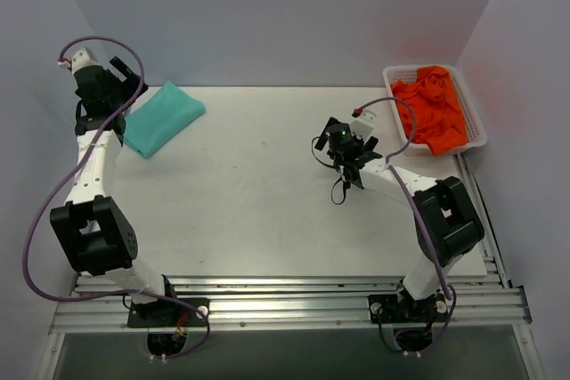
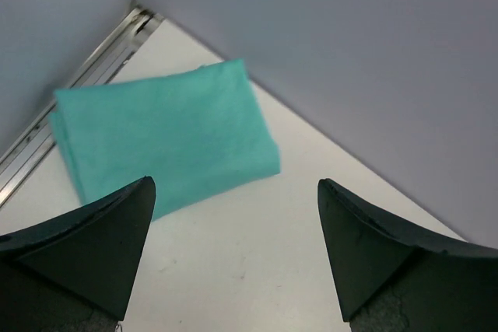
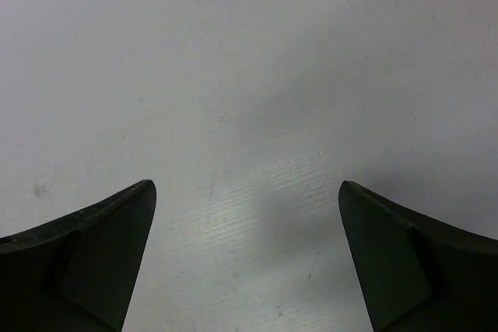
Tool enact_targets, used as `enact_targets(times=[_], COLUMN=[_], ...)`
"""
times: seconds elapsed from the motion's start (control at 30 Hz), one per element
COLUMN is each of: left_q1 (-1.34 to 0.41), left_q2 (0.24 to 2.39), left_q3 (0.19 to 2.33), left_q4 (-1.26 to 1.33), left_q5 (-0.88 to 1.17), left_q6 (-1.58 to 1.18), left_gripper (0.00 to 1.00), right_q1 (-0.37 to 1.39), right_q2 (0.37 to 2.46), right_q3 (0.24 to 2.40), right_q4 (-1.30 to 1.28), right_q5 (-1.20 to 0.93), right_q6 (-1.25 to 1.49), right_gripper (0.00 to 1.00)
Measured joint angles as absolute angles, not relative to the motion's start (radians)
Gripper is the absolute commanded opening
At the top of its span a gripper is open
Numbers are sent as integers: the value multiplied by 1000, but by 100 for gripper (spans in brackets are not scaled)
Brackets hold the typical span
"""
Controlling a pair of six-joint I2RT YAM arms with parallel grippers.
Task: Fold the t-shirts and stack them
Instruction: Neatly place the folded tshirt to the corner
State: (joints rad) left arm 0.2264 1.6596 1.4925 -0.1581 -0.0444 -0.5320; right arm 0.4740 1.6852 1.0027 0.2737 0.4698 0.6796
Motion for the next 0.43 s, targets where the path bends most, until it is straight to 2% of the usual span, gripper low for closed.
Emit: enact_targets(times=[0.23,0.43], left_q1=[112,88], left_q2=[1590,1587], left_q3=[1411,1353], left_q4=[19,34], left_q5=[39,26], left_q6=[-472,-440], left_gripper=[94,94], right_q1=[595,654], right_q2=[1684,1647], right_q3=[1073,1071], right_q4=[206,126], right_q5=[545,584], right_q6=[684,705], right_gripper=[100,100])
